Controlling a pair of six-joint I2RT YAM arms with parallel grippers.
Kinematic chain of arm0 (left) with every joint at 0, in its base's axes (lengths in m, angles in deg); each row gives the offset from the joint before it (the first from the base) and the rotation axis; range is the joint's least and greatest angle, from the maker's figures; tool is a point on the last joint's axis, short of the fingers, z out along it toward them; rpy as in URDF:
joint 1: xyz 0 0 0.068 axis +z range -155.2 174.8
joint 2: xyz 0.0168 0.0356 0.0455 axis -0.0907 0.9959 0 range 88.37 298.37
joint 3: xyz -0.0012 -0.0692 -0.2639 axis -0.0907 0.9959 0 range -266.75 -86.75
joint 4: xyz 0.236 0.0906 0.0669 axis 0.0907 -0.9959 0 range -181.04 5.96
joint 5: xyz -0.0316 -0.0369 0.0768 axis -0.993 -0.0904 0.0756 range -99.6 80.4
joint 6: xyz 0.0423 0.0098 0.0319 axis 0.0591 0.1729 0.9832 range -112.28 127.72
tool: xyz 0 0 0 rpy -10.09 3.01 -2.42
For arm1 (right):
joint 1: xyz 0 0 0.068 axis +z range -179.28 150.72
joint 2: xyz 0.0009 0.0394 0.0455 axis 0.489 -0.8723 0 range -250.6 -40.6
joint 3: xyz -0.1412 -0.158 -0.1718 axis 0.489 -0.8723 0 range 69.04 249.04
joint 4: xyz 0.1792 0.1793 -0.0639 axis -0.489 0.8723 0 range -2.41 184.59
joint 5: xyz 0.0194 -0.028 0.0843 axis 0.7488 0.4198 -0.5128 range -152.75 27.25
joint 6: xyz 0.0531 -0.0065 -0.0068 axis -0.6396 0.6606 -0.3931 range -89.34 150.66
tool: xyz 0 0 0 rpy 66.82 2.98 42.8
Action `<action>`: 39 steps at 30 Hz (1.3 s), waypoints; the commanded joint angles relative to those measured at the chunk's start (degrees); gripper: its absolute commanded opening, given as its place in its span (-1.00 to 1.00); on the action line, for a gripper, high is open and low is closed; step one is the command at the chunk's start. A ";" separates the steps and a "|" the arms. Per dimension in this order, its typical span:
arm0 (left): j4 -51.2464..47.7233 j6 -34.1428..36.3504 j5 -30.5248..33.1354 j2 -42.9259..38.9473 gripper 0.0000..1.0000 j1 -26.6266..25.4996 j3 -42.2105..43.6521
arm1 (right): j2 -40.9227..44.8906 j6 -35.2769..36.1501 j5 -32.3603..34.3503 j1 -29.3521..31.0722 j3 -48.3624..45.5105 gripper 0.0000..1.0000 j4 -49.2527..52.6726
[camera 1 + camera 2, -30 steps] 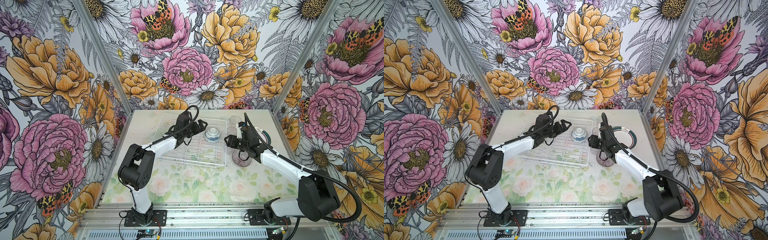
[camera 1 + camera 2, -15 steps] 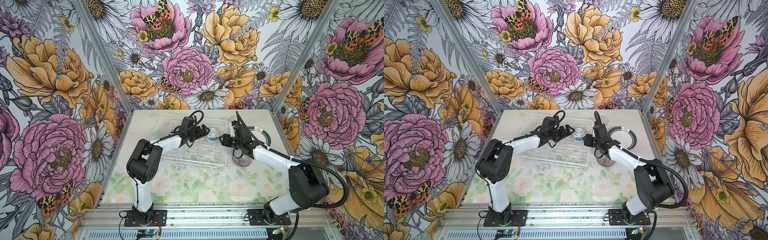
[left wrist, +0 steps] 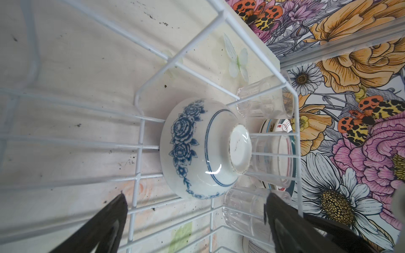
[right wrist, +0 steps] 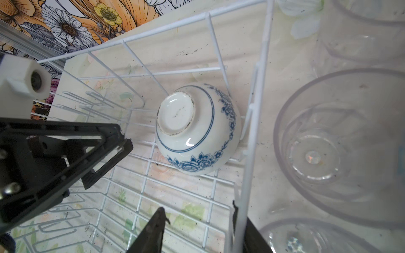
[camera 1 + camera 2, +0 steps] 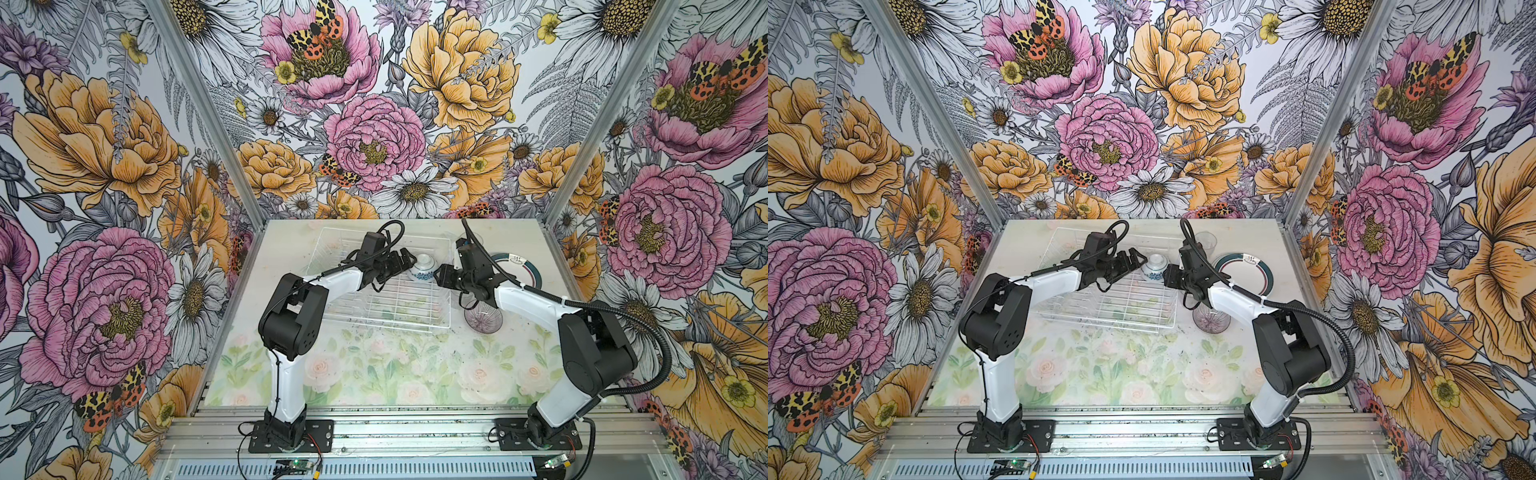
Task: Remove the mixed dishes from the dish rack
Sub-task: 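Grasp the blue-and-white floral bowl rim with the left gripper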
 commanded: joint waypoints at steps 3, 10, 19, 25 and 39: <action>1.23 -0.31 -1.81 0.99 0.97 1.11 -0.59 | -3.33 1.41 -2.23 1.11 5.71 -0.02 -1.78; 3.63 -2.61 -3.43 2.59 0.97 3.16 -0.43 | -7.20 1.52 -3.68 1.67 9.35 -0.09 -1.80; 5.13 -3.74 -4.19 5.63 0.97 4.17 -2.30 | -7.78 2.22 -4.18 2.26 9.70 -0.16 -1.77; 5.95 -4.37 -4.70 6.74 0.97 4.17 -3.48 | -7.25 2.45 -4.22 2.38 9.26 -0.19 -1.77; 7.20 -5.29 -5.11 9.48 0.97 3.19 -6.66 | -7.20 2.23 -4.18 2.56 9.39 -0.28 -1.76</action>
